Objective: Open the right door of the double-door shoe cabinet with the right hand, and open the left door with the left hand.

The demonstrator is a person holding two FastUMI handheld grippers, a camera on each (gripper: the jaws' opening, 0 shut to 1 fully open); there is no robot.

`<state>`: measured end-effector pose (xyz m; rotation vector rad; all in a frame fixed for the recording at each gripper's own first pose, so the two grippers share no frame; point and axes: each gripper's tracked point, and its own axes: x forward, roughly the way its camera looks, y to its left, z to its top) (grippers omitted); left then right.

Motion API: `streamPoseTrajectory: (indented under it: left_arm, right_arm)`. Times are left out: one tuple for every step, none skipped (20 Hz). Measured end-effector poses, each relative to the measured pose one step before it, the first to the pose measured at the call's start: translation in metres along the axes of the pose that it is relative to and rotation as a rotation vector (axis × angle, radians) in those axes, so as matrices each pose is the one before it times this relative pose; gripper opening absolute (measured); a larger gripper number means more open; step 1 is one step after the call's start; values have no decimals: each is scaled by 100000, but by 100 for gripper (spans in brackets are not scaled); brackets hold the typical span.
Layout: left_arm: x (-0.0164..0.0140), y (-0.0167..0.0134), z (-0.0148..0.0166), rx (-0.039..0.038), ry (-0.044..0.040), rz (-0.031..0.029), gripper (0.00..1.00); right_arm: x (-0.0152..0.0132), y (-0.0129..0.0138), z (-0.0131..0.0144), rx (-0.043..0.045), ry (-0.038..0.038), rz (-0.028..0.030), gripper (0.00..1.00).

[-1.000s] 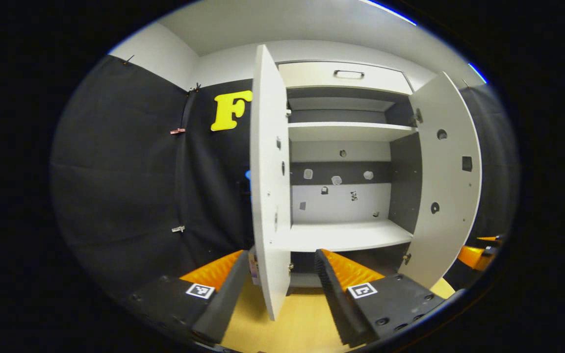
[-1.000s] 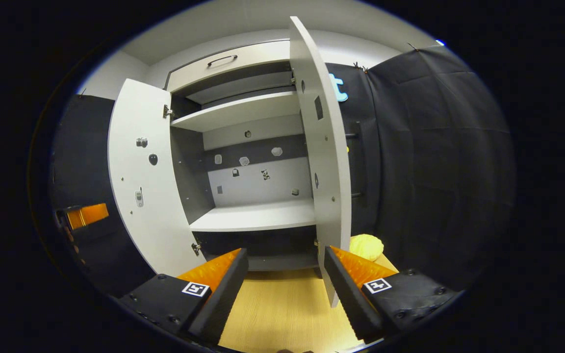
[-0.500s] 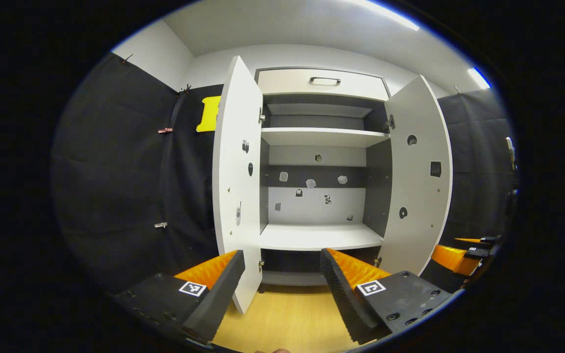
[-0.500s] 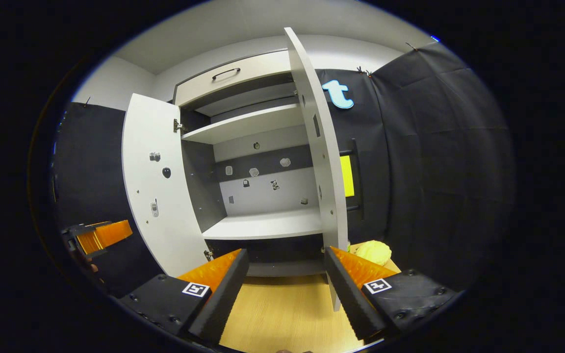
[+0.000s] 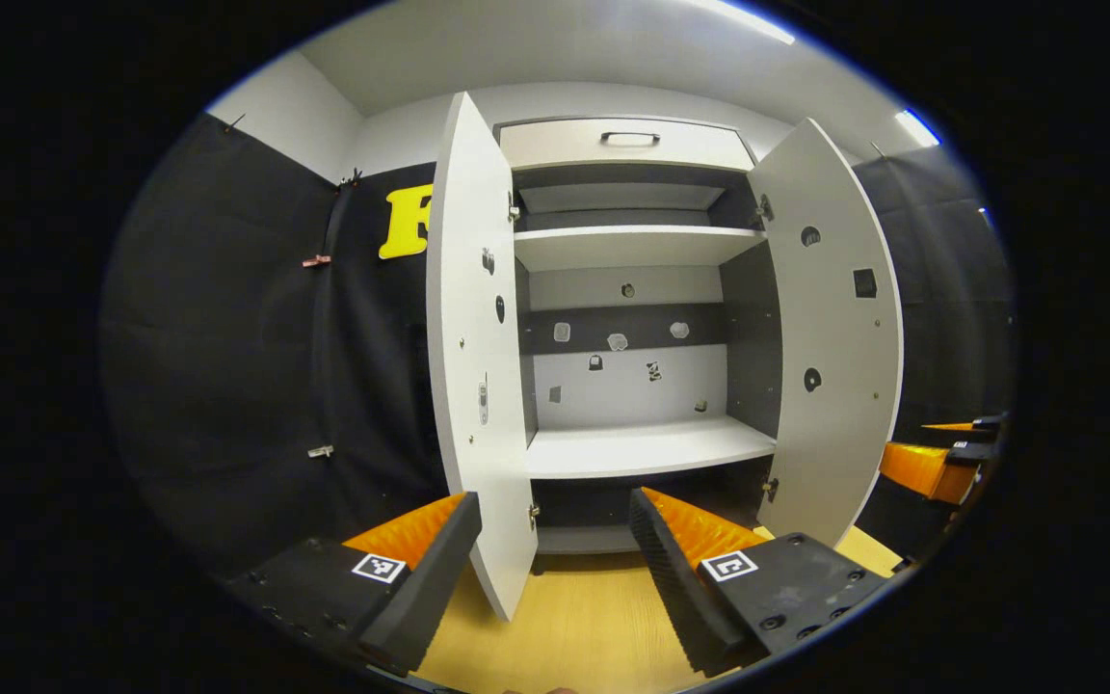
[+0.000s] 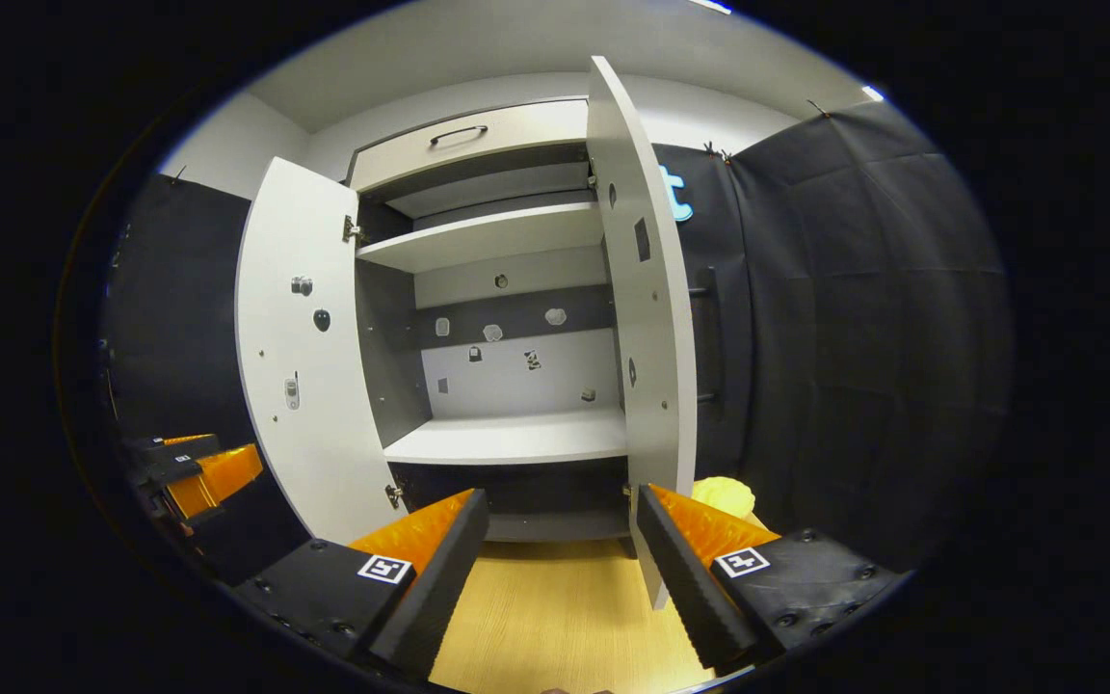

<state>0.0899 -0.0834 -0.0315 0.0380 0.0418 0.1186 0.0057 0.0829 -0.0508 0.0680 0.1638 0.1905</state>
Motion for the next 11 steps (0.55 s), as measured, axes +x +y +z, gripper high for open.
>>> streamPoseTrajectory:
  left_arm:
    - [71, 192, 14, 160, -475, -34, 96]
    - [264, 384, -40, 1060, -527, 906, 96]
    - [106, 347, -16, 1202, -472, 957, 96]
    - [176, 168, 39, 895, -392, 475, 96]
    - [79, -50, 31, 53, -719, -609, 96]
    - [120, -310, 14, -744, -577, -1500, 96]
    - [116, -245, -85, -1161, -415, -1422, 96]
    - [98, -298, -72, -1386, -204, -1444, 95]
    - [137, -285, -230, -1160, 22, -1433, 95]
    - [118, -300, -257, -552, -129, -1503, 95]
    - [130, -288, -248, 326, -204, -1253, 95]
  right_arm:
    - [82, 239, -202, -479, -8, -308, 98]
    - [85, 83, -120, -604, -83, -511, 98]
    - [152, 18, -34, -352, -350, -632, 98]
    - [132, 88, 17, -106, -569, -505, 98]
    - [187, 135, 82, 93, -600, -485, 98]
    - [101, 161, 45, 118, -694, -204, 98]
    - [106, 162, 49, 2, -673, -107, 98]
    - [88, 104, 83, -367, -864, -149, 98]
    - [82, 165, 56, -644, -814, -31, 98]
    - [57, 152, -47, -716, -783, -202, 98]
    - [57, 81, -140, -518, -374, -220, 98]
